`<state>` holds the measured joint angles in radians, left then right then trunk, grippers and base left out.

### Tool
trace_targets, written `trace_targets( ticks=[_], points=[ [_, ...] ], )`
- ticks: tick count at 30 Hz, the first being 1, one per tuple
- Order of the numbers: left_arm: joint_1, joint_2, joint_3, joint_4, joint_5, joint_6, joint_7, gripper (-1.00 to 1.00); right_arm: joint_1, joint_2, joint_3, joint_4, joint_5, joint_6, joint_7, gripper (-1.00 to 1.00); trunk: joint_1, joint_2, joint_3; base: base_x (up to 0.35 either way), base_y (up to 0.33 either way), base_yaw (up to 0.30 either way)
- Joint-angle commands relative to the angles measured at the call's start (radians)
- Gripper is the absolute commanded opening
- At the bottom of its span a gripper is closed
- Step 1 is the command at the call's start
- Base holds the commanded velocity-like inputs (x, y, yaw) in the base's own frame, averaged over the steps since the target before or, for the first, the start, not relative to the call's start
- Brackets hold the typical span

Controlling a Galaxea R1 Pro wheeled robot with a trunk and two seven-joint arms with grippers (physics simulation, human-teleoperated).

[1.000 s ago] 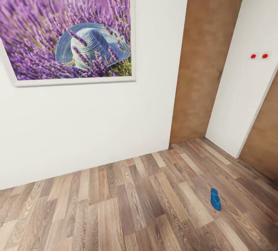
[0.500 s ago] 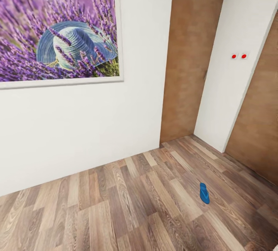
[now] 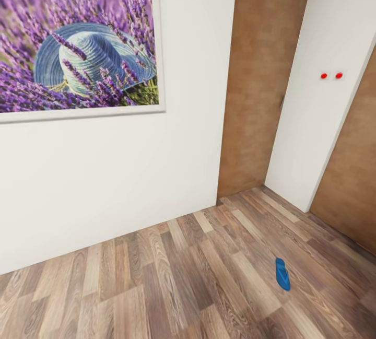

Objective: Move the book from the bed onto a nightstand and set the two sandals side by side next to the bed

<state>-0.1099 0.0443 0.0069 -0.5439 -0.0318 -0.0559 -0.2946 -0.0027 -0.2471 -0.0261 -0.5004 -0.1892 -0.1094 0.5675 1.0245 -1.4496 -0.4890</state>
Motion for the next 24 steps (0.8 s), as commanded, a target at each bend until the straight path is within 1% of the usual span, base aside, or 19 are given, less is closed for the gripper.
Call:
trace_targets(
  ticks=[1, 11, 17, 24],
  points=[
    [-0.001, 0.0, 0.001, 0.001, -0.003, -0.004, -0.003, 1.0, 0.0, 0.0, -0.002, 0.001, -0.005, 0.0, 0.006, 1.0, 0.001, 0.0, -0.001, 0.311, 0.0, 0.0],
    [-0.001, 0.0, 0.001, 0.001, -0.003, -0.004, -0.003, 1.0, 0.0, -0.001, -0.003, 0.002, -0.006, 0.0, 0.008, 1.0, 0.001, 0.0, -0.001, 0.305, 0.0, -0.005],
    [-0.001, 0.0, 0.001, 0.001, -0.003, -0.004, -0.003, 1.0, 0.0, -0.001, -0.003, 0.001, -0.006, 0.0, 0.012, 1.0, 0.001, 0.0, 0.002, 0.24, 0.0, -0.195],
    [-0.001, 0.0, 0.001, 0.0, -0.003, -0.004, -0.003, 1.0, 0.0, -0.001, -0.003, 0.001, -0.006, 0.0, 0.009, 1.0, 0.001, 0.0, 0.007, 0.033, 0.0, -0.258]
  ],
)
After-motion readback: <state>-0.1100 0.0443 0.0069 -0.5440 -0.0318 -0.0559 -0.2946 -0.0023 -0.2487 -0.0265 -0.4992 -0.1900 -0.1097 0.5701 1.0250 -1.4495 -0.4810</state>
